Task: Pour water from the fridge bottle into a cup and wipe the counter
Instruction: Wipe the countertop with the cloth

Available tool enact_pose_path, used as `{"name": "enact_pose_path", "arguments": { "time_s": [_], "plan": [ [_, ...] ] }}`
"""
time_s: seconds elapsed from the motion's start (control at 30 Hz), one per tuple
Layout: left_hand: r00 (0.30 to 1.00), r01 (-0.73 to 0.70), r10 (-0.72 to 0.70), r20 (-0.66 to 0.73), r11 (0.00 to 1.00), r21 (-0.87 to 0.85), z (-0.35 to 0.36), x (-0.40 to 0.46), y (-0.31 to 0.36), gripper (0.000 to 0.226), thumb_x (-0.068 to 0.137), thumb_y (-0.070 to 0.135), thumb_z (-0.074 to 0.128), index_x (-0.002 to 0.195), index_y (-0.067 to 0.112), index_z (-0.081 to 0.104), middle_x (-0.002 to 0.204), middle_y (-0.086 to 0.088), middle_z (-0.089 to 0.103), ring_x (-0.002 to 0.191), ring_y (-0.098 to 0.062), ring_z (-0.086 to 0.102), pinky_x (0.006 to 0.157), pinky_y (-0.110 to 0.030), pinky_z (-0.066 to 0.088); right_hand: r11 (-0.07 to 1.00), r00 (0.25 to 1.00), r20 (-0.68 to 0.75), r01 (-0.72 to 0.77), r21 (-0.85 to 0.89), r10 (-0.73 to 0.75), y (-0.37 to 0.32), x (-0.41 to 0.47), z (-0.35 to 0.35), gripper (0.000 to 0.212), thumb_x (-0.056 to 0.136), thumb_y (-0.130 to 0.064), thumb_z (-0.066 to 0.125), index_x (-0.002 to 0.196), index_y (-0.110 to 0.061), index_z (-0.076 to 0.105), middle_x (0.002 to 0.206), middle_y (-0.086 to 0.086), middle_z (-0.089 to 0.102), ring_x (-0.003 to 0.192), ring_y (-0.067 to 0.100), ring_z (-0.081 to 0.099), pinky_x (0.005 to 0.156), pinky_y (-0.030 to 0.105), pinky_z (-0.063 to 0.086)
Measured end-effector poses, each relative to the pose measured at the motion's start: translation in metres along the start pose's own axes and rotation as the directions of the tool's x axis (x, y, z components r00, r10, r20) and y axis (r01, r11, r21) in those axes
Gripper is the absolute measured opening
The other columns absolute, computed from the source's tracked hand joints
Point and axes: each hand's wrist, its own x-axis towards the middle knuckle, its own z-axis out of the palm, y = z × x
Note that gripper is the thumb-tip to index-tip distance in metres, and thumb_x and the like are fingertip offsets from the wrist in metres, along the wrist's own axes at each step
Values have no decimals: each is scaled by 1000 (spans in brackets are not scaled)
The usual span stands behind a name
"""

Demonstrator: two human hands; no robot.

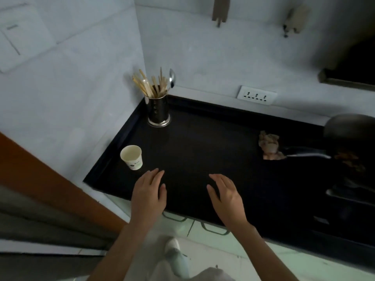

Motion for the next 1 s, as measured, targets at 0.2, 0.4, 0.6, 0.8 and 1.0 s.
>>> {"name": "enact_pose_path", "arguments": {
  "time_s": [0.2,0.4,0.6,0.8,1.0],
  "plan": [
    [978,-191,186,90,980,50,22,-43,70,41,90,19,63,130,14,57,135,-6,56,129,-25,50,105,-45,44,989,984,-121,-136,-54,129,33,-78,-47,31,93,-23,60,122,-11,61,119,4,64,118,20,57,88,25,50],
    [932,-350,336,140,932,94,52,-55,115,39,85,16,68,123,9,63,128,-11,62,120,-32,57,99,-50,48,960,951,-191,-265,-92,244,58,-119,-81,34,95,-25,58,125,-8,61,124,7,63,123,24,53,92,31,49],
    [884,-447,419,207,888,113,79,-34,151,41,87,21,65,126,11,61,132,-11,59,122,-32,55,100,-50,47,928,925,-229,-342,-150,303,89,-111,-104,38,96,-28,55,128,-7,58,127,8,61,126,26,51,95,37,51],
    [861,-478,430,273,867,142,112,20,174,46,91,26,58,136,14,51,142,-11,50,133,-30,45,106,-48,41,884,914,-145,-405,-233,380,127,-65,-106,48,99,-37,46,140,-14,45,143,5,48,138,21,35,107,34,40],
    [865,-466,409,290,869,165,146,79,181,48,91,25,60,137,13,49,142,-12,50,131,-31,46,106,-48,42,864,899,-47,-431,-261,435,170,-4,-84,54,99,-40,44,146,-16,34,152,6,35,144,22,23,112,36,34]
  ]
}}
